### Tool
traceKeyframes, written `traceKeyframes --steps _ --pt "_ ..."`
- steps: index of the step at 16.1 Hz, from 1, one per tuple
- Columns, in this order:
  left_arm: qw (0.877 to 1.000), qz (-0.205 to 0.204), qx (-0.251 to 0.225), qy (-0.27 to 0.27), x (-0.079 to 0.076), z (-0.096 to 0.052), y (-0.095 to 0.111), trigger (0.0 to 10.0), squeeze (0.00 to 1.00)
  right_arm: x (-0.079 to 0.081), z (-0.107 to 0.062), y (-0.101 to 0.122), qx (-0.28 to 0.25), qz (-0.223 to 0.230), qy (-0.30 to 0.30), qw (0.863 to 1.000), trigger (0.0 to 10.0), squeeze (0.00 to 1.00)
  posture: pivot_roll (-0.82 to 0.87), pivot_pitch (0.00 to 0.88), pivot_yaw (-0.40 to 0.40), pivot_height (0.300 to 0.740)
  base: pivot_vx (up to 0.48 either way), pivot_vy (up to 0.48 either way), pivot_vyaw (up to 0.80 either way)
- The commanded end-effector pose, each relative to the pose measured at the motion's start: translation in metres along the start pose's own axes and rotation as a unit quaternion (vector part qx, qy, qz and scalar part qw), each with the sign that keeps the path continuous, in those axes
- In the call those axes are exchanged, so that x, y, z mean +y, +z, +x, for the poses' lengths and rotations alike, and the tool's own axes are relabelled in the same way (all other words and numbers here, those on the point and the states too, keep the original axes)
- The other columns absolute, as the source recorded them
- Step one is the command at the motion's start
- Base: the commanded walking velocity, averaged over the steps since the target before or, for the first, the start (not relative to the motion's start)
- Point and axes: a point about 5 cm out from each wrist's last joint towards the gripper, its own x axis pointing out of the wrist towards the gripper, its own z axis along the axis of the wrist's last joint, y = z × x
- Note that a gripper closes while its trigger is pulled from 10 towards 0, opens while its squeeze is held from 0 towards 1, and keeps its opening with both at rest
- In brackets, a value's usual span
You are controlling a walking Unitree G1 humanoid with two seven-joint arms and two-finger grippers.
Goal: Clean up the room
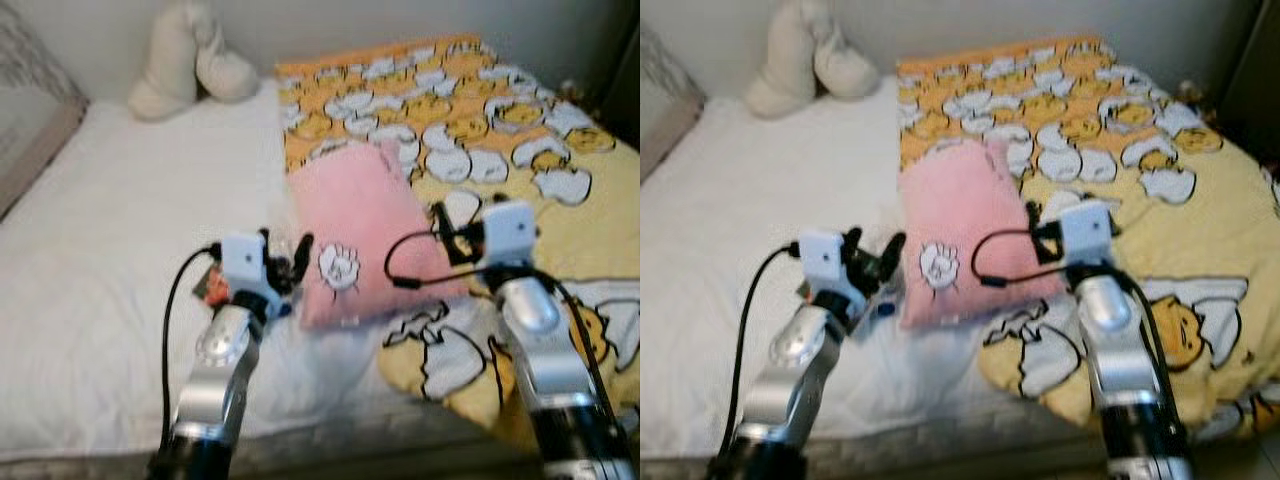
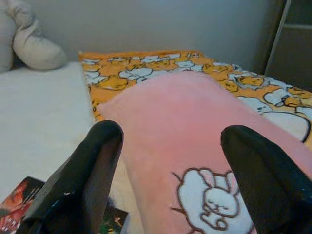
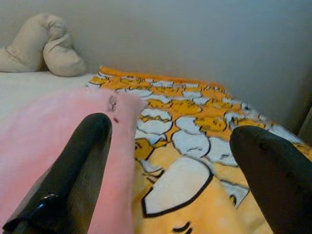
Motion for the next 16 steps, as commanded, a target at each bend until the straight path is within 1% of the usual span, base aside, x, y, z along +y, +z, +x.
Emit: traceKeyframes --steps 1,2,4,5,7,8,10,11,12,13,14,15,16 --pt "1.000 -0.007 0.007 0.021 0.005 0.000 -0.001 10.0 0.00 0.007 0.000 0.000 0.004 -0.001 0.014 1.000 10.0 0.00 -0.23 0.000 0.148 0.740 0.412 -0.240 0.00" --pt "1.000 -0.008 0.009 0.028 0.006 0.000 -0.002 10.0 0.00 0.007 0.000 0.001 0.004 -0.002 0.016 1.000 10.0 0.00 -0.23 0.000 0.147 0.740 0.412 -0.240 0.00" --pt "0.999 -0.007 0.016 0.035 0.007 0.001 -0.003 10.0 0.00 0.003 0.005 0.002 0.008 -0.004 0.022 1.000 10.0 0.00 -0.22 0.000 0.143 0.740 0.000 0.000 0.00" --pt "0.999 -0.009 0.020 0.032 0.008 0.006 -0.003 10.0 0.00 -0.001 0.009 0.002 0.015 0.007 0.020 1.000 10.0 0.00 -0.22 0.000 0.137 0.740 0.000 0.000 0.00" --pt "0.999 -0.024 0.036 0.025 0.010 0.014 -0.005 10.0 0.00 -0.008 0.013 0.002 0.028 0.040 0.004 0.999 10.0 0.00 -0.21 0.000 0.136 0.740 0.000 0.000 0.00" --pt "0.997 -0.029 0.061 0.028 0.014 0.028 -0.012 10.0 0.00 -0.013 0.022 -0.003 0.048 0.074 -0.007 0.996 10.0 0.00 -0.21 0.000 0.143 0.740 0.000 0.000 0.00" --pt "0.995 -0.043 0.083 0.034 0.016 0.036 -0.017 10.0 0.00 -0.012 0.029 -0.004 0.058 0.098 -0.005 0.993 10.0 0.00 -0.21 0.000 0.149 0.740 0.000 0.000 0.00" --pt "0.991 -0.079 0.101 0.037 0.016 0.046 -0.022 10.0 0.00 -0.010 0.037 -0.002 0.066 0.122 0.000 0.990 10.0 0.00 -0.20 0.006 0.151 0.740 0.000 0.000 0.00" --pt "0.982 -0.133 0.125 0.038 0.012 0.056 -0.028 10.0 0.00 -0.011 0.047 -0.006 0.088 0.163 -0.003 0.983 10.0 0.00 -0.20 0.040 0.157 0.740 0.000 0.000 0.00" --pt "0.981 -0.141 0.128 0.037 0.011 0.058 -0.029 10.0 0.00 -0.012 0.047 -0.007 0.093 0.172 -0.004 0.981 10.0 0.00 -0.20 0.047 0.160 0.740 0.000 0.000 0.00" --pt "0.979 -0.157 0.130 0.029 0.005 0.065 -0.028 10.0 0.00 -0.011 0.052 -0.006 0.097 0.193 0.000 0.976 10.0 0.00 -0.21 0.094 0.164 0.740 0.000 0.000 0.00" --pt "0.979 -0.157 0.131 0.025 0.002 0.068 -0.028 10.0 0.00 -0.008 0.054 -0.003 0.098 0.204 0.005 0.974 10.0 0.00 -0.22 0.124 0.165 0.740 0.000 0.000 0.00" --pt "0.976 -0.164 0.137 0.036 0.002 0.070 -0.029 10.0 0.00 -0.002 0.058 -0.004 0.104 0.212 0.013 0.972 10.0 0.00 -0.24 0.149 0.163 0.740 0.000 0.000 0.00"
